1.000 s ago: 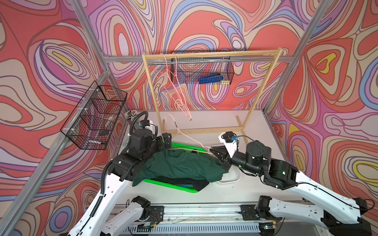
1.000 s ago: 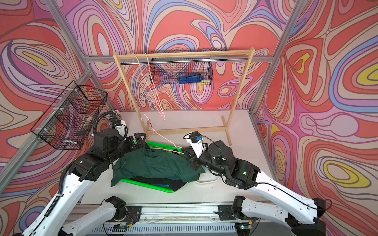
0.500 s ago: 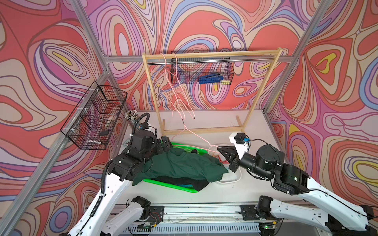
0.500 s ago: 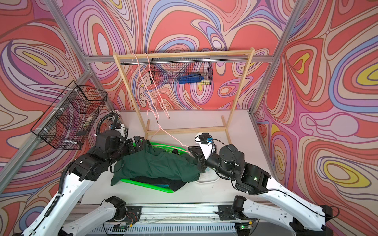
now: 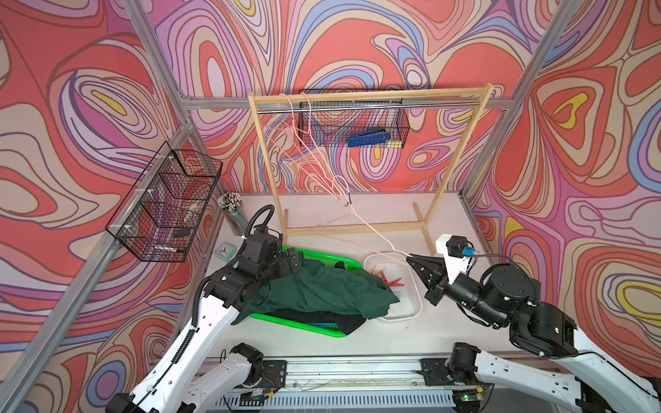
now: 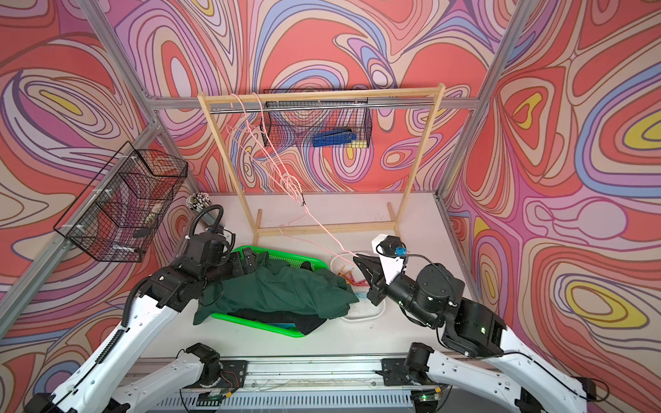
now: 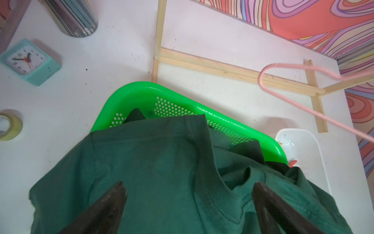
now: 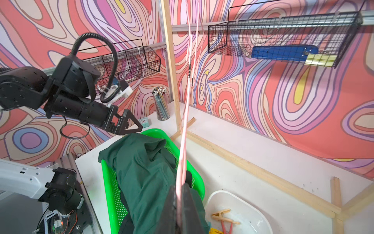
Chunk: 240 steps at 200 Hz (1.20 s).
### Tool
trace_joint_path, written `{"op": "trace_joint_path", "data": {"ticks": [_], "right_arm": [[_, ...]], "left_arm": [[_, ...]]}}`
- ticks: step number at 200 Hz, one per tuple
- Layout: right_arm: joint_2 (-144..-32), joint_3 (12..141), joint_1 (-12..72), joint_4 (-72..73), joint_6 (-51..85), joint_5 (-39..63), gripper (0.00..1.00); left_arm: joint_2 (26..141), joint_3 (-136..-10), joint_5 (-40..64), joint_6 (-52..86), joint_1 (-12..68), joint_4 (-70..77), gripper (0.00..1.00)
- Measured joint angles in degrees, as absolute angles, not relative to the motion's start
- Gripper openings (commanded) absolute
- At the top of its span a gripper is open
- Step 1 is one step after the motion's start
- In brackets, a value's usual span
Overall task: Remove the clothespins securing t-shirts to the hanger
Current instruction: Remove the T-shirt from the hanger, then adjust the T-shirt in the basket.
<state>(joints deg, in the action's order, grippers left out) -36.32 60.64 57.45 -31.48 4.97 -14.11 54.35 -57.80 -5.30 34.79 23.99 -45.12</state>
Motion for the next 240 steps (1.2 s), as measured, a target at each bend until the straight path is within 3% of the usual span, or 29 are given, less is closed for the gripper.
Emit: {"op": "trace_joint_path", "data": {"ticks": [38, 107, 141, 184, 240], "right_arm": [[-36.0, 60.8, 57.5, -32.8, 5.1, -17.3, 0.00], [-31.0, 59.7, 57.5, -33.0, 6.3, -27.5, 0.00], [-30.0, 59.6, 57.5, -33.1, 7.4, -32.5, 0.00], [-30.2, 59.5, 57.5, -33.1, 7.9, -35.7, 0.00], [-33.7, 58.8, 57.5, -32.5, 8.0, -38.0, 0.00]], "left_arm": [[55.6, -52.6, -1.0, 35.1, 24.0, -42.8, 0.85], [58.1, -48.4, 5.5, 37.8, 24.0, -36.8, 0.77], [59.8, -47.9, 7.6, 39.0, 24.0, -34.0, 0.49], [61.8, -47.4, 9.4, 40.1, 24.0, -31.6, 0.00], [62.7, -48.6, 12.3, 41.2, 24.0, -31.6, 0.00]]}}
